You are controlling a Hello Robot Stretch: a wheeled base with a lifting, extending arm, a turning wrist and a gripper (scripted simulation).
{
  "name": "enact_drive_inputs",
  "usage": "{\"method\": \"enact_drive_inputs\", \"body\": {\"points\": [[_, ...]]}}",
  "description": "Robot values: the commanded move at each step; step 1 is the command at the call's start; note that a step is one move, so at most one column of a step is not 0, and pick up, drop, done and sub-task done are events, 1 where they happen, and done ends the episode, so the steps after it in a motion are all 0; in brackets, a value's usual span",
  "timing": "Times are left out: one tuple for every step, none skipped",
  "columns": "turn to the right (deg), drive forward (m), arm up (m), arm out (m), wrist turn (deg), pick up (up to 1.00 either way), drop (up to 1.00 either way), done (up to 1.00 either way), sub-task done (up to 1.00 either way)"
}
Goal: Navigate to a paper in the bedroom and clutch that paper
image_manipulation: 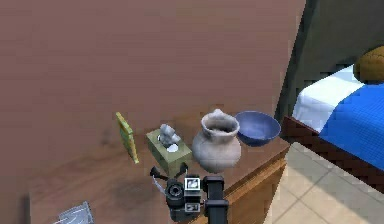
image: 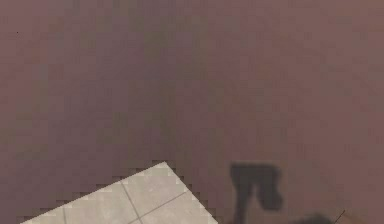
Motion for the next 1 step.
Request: {"method": "enact_drive_inputs", "body": {"points": [[0.0, 0.00, 0.00, 0.00, 0.0, 1.00, 0.00, 0.00, 0.00]]}}
